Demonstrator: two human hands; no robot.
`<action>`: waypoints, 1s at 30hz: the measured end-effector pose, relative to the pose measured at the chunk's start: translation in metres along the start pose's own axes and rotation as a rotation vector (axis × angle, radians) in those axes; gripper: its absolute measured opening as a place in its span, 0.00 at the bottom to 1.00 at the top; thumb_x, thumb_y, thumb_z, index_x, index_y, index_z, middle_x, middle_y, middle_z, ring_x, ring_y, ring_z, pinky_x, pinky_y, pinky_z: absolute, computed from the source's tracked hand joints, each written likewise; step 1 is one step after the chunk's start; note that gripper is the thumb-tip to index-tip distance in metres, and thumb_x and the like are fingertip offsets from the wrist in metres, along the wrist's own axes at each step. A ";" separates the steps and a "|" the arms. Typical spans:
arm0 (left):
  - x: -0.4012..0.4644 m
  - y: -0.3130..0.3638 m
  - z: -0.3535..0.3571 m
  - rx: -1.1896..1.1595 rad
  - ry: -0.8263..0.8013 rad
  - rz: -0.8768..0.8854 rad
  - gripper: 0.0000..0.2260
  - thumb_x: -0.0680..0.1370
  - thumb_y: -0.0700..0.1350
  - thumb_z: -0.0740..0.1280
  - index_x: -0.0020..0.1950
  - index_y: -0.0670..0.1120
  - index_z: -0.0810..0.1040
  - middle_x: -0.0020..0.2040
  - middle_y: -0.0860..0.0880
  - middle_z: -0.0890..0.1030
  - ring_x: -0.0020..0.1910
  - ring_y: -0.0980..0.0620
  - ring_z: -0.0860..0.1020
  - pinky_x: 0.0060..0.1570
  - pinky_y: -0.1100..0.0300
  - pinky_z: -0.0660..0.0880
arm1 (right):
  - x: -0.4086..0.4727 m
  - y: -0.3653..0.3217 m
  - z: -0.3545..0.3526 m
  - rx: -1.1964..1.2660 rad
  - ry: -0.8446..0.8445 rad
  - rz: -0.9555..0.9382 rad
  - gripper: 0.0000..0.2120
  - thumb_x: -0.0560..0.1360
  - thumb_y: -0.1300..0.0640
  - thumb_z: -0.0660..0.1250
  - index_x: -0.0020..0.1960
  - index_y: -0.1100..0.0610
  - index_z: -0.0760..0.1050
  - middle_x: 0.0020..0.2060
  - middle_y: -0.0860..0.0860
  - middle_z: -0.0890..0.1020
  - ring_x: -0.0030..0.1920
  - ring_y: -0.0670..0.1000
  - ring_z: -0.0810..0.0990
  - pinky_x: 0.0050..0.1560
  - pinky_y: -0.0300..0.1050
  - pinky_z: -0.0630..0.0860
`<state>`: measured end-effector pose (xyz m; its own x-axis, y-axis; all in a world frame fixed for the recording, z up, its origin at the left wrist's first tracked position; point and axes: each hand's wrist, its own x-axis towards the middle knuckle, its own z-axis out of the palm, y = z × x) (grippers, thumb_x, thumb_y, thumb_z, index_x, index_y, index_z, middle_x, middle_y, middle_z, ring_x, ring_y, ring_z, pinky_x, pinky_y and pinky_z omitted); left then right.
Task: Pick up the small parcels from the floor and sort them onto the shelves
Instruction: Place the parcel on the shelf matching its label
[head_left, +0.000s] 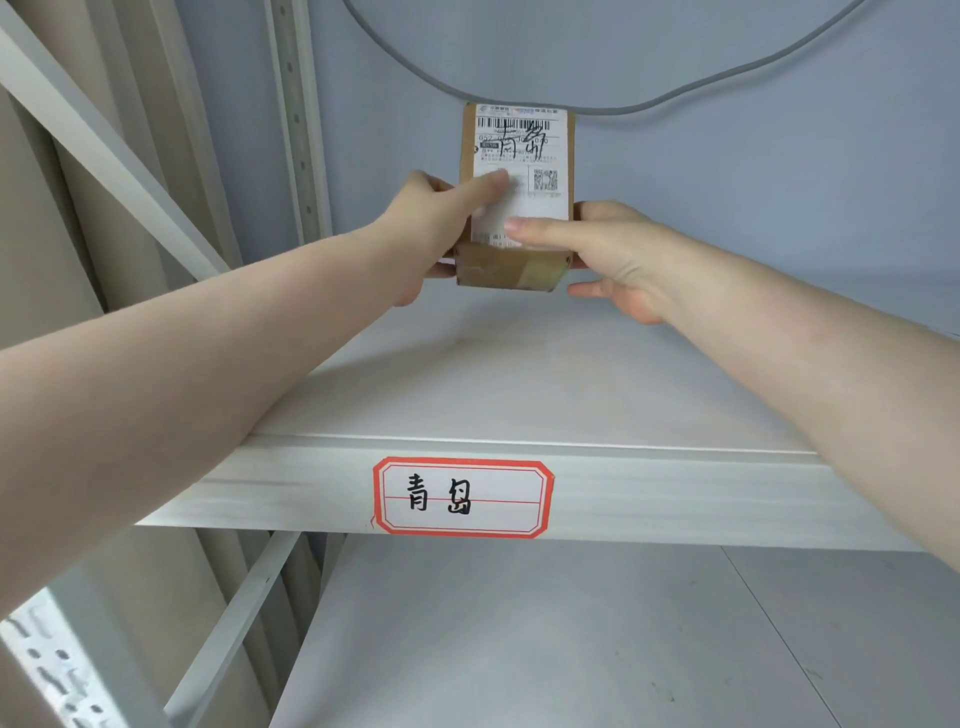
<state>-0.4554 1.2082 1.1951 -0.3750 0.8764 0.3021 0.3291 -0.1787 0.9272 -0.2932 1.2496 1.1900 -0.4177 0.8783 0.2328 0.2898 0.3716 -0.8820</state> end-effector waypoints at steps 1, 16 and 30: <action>-0.001 0.001 -0.003 -0.036 -0.045 0.001 0.26 0.73 0.61 0.71 0.63 0.46 0.72 0.58 0.48 0.82 0.53 0.48 0.84 0.57 0.50 0.80 | -0.001 0.000 -0.002 -0.016 -0.027 -0.005 0.26 0.64 0.46 0.77 0.60 0.46 0.77 0.56 0.41 0.82 0.61 0.45 0.76 0.61 0.52 0.69; 0.007 -0.011 -0.017 0.137 -0.090 0.135 0.28 0.63 0.52 0.82 0.58 0.45 0.78 0.56 0.46 0.83 0.58 0.48 0.82 0.61 0.53 0.78 | -0.001 0.006 -0.006 -0.063 0.102 -0.045 0.15 0.69 0.46 0.74 0.51 0.51 0.77 0.45 0.43 0.80 0.53 0.46 0.77 0.60 0.47 0.75; 0.015 -0.032 -0.007 0.229 -0.152 0.022 0.25 0.65 0.48 0.81 0.58 0.42 0.79 0.56 0.47 0.83 0.52 0.49 0.85 0.60 0.51 0.79 | 0.007 0.024 -0.001 -0.205 0.095 0.036 0.26 0.67 0.46 0.75 0.60 0.60 0.78 0.55 0.54 0.81 0.58 0.52 0.78 0.55 0.43 0.75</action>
<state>-0.4772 1.2236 1.1716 -0.2368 0.9336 0.2689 0.5293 -0.1081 0.8415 -0.2884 1.2651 1.1707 -0.3240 0.9127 0.2490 0.4756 0.3846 -0.7911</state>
